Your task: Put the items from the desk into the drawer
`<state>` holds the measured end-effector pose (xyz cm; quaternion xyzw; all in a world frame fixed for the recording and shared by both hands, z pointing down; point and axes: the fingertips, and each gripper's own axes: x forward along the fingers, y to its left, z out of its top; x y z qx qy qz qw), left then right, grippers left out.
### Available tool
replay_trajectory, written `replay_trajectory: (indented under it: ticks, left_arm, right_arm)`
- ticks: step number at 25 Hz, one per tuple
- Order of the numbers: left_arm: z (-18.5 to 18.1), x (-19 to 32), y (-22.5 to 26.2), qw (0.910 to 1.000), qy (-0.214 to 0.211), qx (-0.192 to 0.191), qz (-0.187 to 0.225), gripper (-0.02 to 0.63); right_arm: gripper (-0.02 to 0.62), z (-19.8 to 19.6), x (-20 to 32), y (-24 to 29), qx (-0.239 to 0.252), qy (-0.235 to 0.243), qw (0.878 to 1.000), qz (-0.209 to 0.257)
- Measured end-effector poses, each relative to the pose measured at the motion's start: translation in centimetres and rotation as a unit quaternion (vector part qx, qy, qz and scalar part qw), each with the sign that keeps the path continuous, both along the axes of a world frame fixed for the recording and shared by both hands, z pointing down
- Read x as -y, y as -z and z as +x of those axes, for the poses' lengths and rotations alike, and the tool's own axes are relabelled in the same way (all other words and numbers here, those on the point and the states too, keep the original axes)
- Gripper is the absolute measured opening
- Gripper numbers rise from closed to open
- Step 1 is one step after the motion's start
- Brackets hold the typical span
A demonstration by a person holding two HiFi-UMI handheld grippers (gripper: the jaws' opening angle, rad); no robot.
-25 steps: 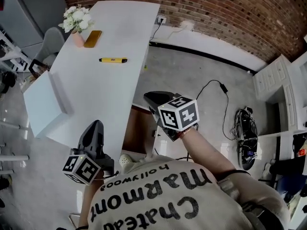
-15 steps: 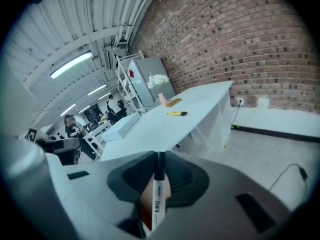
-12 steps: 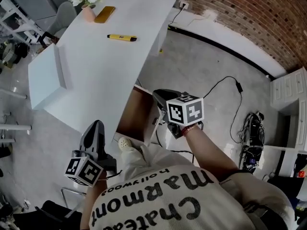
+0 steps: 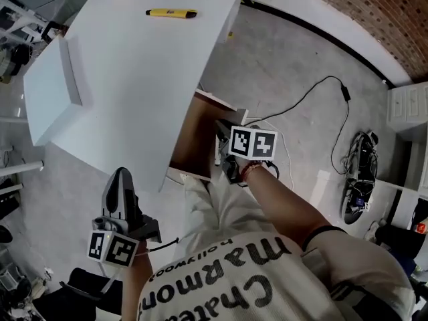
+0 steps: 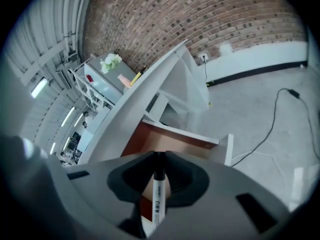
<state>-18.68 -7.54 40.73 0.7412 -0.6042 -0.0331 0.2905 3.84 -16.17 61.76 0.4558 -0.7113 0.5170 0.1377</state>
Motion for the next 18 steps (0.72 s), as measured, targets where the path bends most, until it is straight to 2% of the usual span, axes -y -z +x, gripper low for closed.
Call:
replay_trajectory:
  ticks: [6, 12, 18]
  left_arm:
    - [-2.3, 2.1, -2.0, 0.9996, -0.023, 0.01, -0.015, 0.002]
    - [-4.9, 3.3, -3.1, 0.9988, -0.035, 0.025, -0.021, 0.002]
    - [-7.1, 4.1, -5.8, 0.9973, -0.021, 0.021, -0.068, 0.002]
  right_arm:
    - [0.072, -2.8, -0.9, -5.1, 0.013, -0.028, 0.998, -0.056]
    - [0.072, -4.7, -0.8, -9.2, -0.025, -0.031, 0.996, -0.076]
    - [0.072, -6.0, -1.6, -12.4, -0.089, 0.007, 0.992, -0.086]
